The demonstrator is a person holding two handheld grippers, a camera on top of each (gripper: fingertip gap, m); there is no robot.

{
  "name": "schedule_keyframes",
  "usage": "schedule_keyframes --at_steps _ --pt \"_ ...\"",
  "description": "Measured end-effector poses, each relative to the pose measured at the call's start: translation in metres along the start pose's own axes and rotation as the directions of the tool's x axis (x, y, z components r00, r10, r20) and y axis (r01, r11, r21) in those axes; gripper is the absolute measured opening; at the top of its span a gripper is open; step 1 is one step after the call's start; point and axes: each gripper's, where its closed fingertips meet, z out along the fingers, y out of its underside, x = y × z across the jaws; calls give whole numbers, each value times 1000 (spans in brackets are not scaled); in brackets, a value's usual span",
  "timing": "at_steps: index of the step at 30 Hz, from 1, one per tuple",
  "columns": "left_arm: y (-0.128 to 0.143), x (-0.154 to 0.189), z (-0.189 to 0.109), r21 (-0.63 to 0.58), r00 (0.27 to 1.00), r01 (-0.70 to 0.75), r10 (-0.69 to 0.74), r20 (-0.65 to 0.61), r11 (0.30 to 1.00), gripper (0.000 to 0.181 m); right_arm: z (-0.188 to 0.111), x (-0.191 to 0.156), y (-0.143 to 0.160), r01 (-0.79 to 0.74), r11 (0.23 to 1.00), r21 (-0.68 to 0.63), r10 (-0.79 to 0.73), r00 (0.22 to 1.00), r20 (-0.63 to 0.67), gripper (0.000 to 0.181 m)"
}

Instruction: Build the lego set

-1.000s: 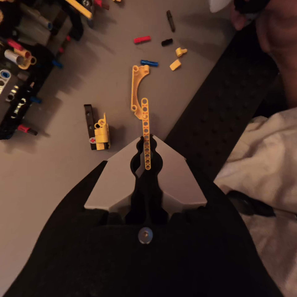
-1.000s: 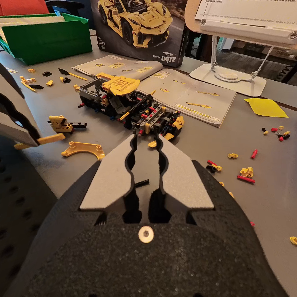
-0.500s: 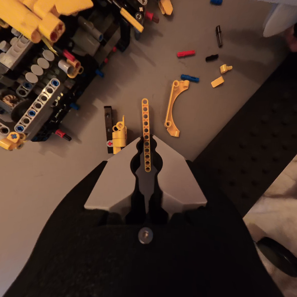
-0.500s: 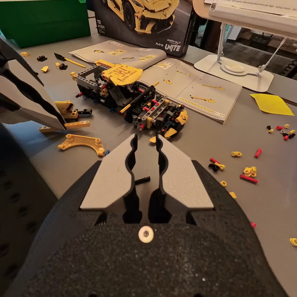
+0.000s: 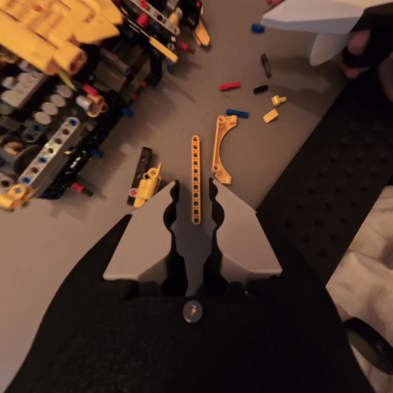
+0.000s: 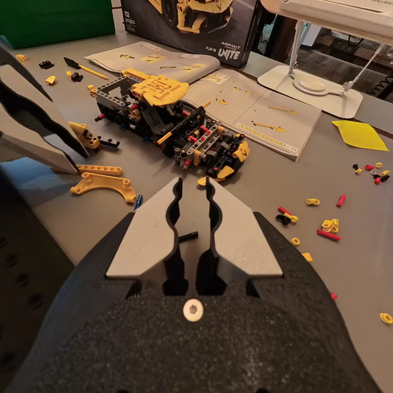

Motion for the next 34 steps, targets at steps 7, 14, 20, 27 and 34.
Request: schedule_keyframes --at_steps 7,14,20,27,34 --pt "7 -52 -86 331 989 110 -136 55 937 28 0 5 0 -19 1000 -1 19 1000 -22 22" --pt "89 -192 -132 245 902 204 -279 328 948 34 6 6 9 14 998 -64 -17 998 -53 22" --pt "96 -211 -115 143 923 169 -208 325 975 37 9 6 16 90 989 -120 -102 990 -100 20" --pt "87 -220 -114 144 905 98 -148 398 985 24 11 6 16 117 985 -125 -131 985 -112 18" --pt "-43 -143 -213 600 677 726 -192 -711 336 24 19 -57 -106 50 973 224 -85 985 150 25"
